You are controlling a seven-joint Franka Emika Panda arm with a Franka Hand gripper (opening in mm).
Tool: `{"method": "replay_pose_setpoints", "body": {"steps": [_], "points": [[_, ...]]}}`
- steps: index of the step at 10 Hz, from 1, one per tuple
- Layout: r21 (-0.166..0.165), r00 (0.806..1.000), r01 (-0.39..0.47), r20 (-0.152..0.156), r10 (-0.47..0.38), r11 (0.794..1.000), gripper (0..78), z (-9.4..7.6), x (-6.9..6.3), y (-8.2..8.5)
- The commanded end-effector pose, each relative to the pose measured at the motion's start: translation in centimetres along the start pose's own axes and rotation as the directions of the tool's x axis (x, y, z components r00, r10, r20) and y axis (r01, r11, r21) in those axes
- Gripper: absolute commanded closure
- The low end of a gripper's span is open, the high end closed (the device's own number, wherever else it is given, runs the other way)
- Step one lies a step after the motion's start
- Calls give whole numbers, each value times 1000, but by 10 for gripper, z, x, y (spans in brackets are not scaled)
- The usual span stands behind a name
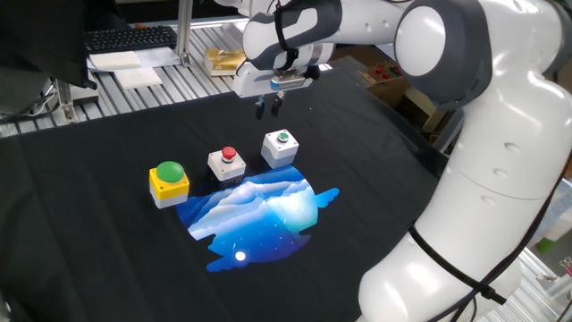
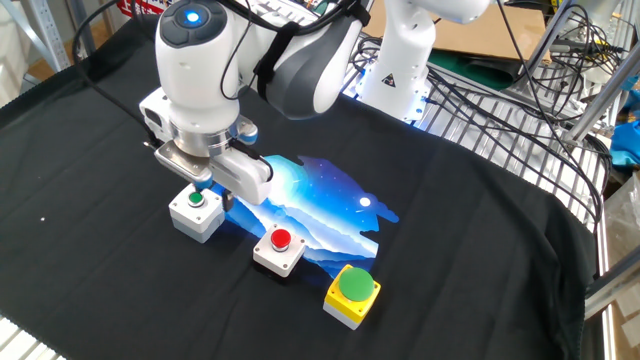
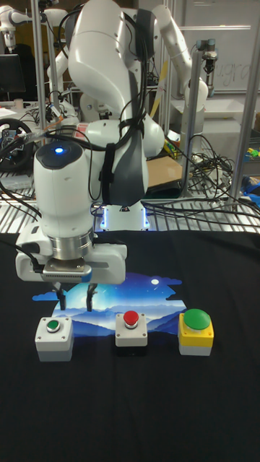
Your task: Press three buttons from left to right in sequence
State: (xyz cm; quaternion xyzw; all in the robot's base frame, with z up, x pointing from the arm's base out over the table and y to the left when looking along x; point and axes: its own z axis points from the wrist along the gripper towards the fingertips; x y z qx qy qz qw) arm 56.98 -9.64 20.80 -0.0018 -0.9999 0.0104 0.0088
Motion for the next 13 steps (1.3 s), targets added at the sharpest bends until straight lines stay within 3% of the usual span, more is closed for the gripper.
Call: {"method": "replay_pose_setpoints", "body": {"steps": [1,7,8,10,12,13], "points": [[0,999,-33,15,33,999,1,-1,-1,0],[0,999,-33,15,33,999,1,-1,-1,0],[-54,999,47,8,-46,997,1,-1,-1,0],[-81,998,55,9,-55,995,1,-1,-1,0],[-84,997,73,14,-72,994,1,-1,-1,0],[-67,997,71,-14,-73,995,1,-1,-1,0]]}}
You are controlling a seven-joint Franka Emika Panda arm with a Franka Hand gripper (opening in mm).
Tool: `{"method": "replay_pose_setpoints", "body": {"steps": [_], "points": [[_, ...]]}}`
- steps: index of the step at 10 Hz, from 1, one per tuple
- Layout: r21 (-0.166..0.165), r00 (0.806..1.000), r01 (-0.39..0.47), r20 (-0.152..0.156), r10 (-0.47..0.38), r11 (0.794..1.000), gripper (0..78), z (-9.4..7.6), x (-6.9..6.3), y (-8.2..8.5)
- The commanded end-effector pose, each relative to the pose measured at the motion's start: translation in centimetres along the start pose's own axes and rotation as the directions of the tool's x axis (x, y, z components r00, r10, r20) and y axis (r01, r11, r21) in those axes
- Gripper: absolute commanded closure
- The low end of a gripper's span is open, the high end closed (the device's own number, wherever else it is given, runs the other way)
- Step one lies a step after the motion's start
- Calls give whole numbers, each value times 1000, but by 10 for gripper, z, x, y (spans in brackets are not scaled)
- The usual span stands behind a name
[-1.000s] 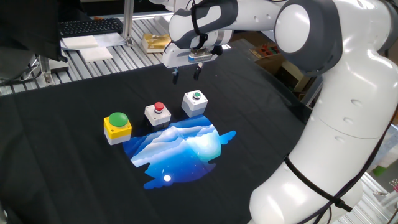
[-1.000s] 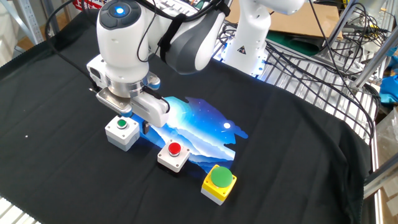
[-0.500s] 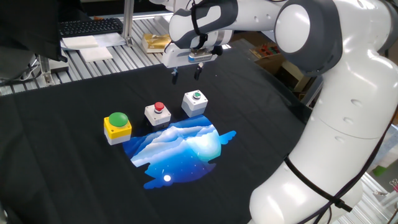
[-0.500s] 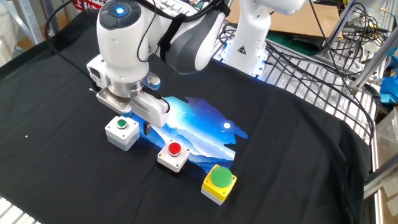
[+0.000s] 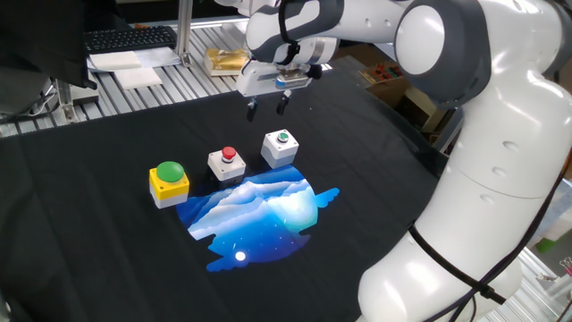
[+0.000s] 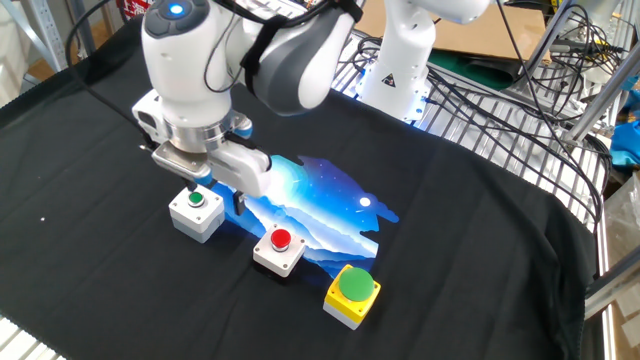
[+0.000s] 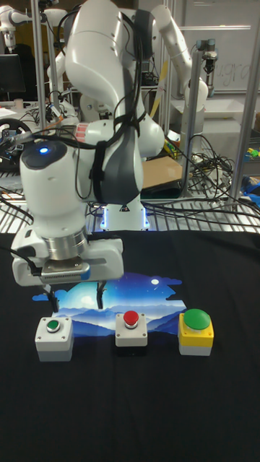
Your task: Press three buttons from left to right in sequence
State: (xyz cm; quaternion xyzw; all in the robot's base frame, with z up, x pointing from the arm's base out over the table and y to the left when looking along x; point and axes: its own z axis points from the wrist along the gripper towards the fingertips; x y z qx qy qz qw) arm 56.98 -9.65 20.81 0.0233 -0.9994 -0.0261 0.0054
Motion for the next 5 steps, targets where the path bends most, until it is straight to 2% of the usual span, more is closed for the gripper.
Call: {"method": "replay_pose_setpoints", "body": {"steps": [1,2,3,4,5], "points": [[31,999,6,-54,-4,1000,1,-1,-1,0],[59,995,-17,-95,23,998,1,-1,-1,0],[61,994,-48,-95,54,997,1,-2,0,0],[64,993,-65,-92,70,996,1,-4,4,1],[67,992,-81,-90,87,994,1,1,11,4]]}}
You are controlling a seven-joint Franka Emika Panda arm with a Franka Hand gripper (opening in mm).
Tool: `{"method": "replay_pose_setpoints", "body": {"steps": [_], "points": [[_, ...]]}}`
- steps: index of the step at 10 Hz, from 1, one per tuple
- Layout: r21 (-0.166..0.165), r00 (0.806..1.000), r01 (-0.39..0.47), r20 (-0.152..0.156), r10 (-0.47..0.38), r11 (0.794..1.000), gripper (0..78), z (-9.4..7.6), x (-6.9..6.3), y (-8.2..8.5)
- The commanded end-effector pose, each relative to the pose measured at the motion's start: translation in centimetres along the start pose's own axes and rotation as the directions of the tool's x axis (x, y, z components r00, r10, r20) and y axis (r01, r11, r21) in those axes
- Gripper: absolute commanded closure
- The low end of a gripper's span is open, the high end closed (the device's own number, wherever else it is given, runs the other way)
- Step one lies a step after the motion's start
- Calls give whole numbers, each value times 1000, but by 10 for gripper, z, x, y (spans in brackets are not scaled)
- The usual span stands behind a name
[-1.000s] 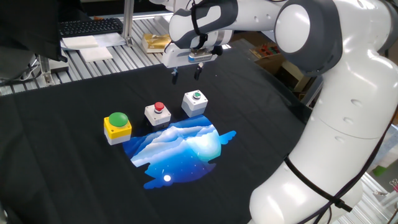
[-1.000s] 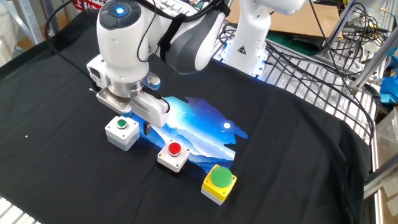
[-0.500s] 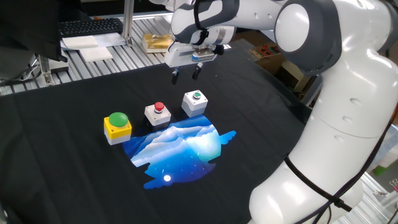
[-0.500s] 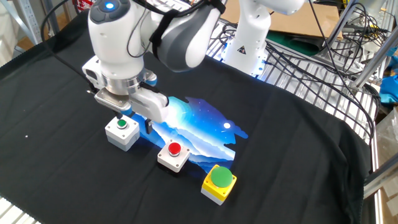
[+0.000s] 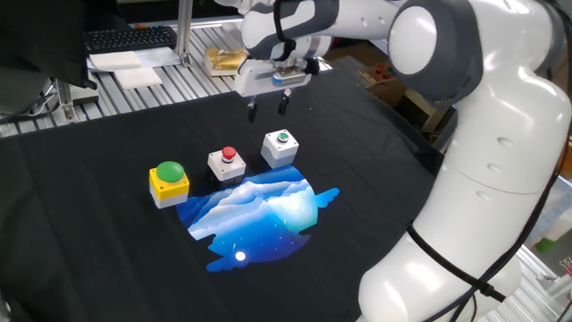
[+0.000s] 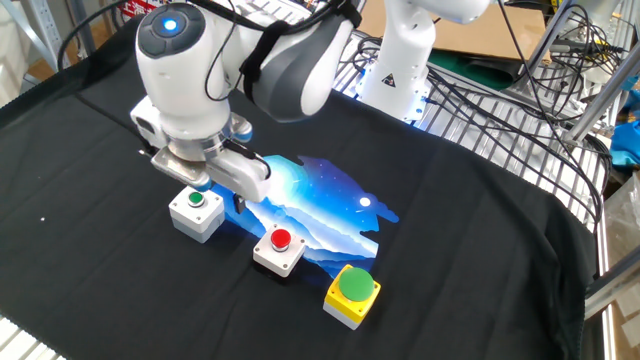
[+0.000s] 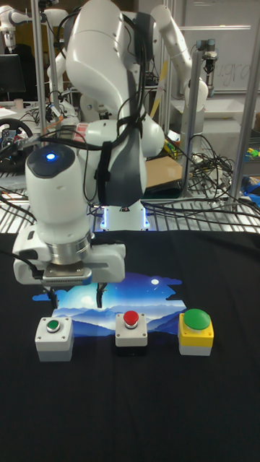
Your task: Press three buttons from left to right in sequence
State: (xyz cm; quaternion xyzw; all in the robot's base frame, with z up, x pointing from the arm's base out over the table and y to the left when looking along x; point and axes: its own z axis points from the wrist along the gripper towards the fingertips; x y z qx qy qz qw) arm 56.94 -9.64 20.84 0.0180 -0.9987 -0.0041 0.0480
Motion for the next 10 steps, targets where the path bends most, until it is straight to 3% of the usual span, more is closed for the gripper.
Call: {"method": "replay_pose_setpoints", "body": {"steps": [1,3,7,9,10], "points": [[19,997,-79,-6,80,997,1,5,12,5],[24,996,-90,6,90,996,1,17,20,13],[22,998,-61,36,61,998,1,37,24,0],[22,999,-49,18,48,999,1,36,22,-1],[21,999,-42,-15,42,999,1,32,15,-7]]}}
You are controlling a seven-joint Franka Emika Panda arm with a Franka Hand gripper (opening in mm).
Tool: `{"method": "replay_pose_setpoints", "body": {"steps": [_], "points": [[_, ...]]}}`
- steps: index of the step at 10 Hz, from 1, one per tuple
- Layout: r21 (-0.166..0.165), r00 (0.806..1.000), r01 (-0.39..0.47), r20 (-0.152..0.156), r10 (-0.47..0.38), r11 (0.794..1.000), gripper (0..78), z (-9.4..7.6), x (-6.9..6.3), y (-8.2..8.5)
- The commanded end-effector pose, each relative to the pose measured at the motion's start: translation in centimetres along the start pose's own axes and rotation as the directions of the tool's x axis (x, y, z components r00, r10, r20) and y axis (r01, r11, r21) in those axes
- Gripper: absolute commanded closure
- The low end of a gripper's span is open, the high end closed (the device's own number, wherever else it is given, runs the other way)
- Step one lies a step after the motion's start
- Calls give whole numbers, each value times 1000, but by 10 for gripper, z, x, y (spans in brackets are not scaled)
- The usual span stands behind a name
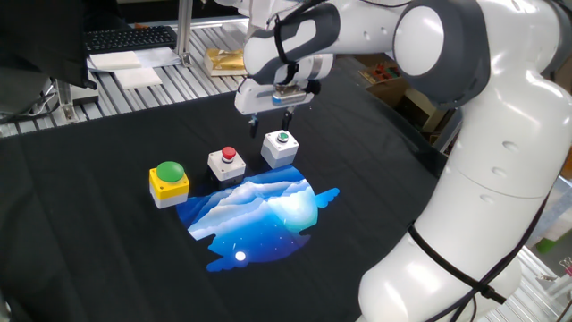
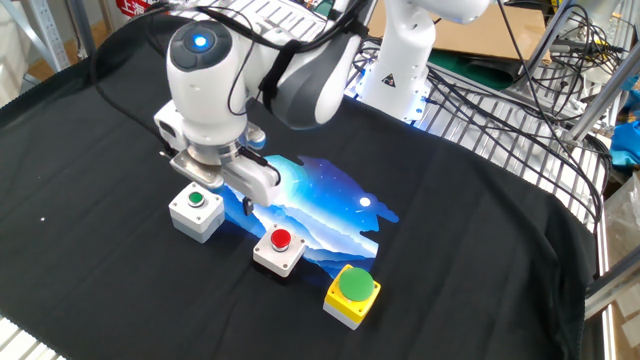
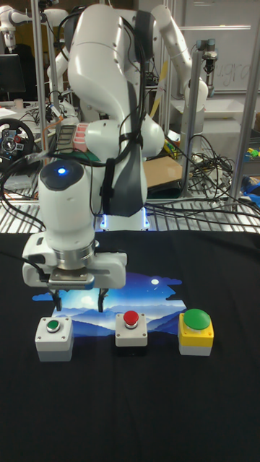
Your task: Press three buttons from left to right in sequence
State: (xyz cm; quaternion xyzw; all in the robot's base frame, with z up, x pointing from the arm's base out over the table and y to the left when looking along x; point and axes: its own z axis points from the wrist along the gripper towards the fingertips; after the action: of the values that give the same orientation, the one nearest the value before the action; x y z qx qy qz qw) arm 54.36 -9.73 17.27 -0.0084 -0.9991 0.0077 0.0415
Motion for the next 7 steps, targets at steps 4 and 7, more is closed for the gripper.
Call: {"method": "replay_pose_setpoints", "body": {"steps": [4,7], "points": [[-17,998,36,-58,-37,999,1,0,-29,-14],[-17,999,19,-44,-20,1000,1,14,-29,-11]]}}
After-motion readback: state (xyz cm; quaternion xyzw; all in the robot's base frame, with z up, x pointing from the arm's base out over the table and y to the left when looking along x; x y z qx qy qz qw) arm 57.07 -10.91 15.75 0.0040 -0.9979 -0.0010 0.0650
